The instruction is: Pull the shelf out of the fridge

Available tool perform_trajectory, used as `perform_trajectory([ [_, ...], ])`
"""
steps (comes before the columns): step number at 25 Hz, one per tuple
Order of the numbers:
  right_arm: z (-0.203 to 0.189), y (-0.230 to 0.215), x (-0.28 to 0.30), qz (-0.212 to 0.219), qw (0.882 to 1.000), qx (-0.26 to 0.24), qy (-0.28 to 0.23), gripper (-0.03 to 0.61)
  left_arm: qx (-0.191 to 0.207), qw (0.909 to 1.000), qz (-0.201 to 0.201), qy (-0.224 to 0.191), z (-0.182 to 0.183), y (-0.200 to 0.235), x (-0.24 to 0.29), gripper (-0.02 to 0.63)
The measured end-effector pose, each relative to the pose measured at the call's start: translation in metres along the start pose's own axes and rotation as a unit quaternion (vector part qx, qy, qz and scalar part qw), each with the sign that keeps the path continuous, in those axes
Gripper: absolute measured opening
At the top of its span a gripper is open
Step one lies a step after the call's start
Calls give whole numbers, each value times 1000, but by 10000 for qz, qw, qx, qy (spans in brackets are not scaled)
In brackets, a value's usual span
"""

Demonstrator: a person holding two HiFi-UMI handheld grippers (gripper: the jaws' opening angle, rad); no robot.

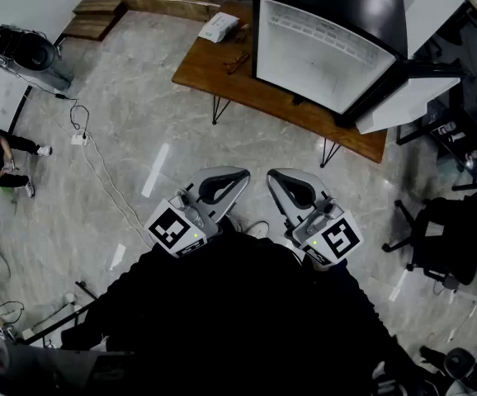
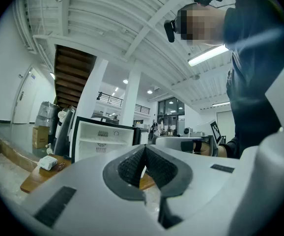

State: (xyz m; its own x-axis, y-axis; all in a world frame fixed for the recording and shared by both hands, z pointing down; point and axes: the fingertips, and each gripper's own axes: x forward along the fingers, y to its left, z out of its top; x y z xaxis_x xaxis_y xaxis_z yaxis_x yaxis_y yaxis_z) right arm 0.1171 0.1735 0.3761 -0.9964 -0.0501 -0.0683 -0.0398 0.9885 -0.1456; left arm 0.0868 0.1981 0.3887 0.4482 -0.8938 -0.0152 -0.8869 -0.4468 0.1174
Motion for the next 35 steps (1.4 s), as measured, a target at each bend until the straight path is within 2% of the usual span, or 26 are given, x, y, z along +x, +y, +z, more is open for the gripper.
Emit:
perform_trajectory([
  [11,-5,9,11,41,10000,23,53,8,-83,9998,128,117,-1,5,-13,6],
  [20,1,7,-5,-135,9999,3,20,8,-30,9998,187,-34,7,-3,-7,6],
  [24,4,-4,-16,-281,9996,-75,-39,8,-27,9998,174,-70,11,-5,5,6],
  [29,-1,-26,-21,-382,9992,-87,118,8,-38,10000,54,3,9,1,25,6],
  [35,-6,-62,-4,-568,9982,-24,196,8,-119,9999,-112,-4,5,32,53,6],
])
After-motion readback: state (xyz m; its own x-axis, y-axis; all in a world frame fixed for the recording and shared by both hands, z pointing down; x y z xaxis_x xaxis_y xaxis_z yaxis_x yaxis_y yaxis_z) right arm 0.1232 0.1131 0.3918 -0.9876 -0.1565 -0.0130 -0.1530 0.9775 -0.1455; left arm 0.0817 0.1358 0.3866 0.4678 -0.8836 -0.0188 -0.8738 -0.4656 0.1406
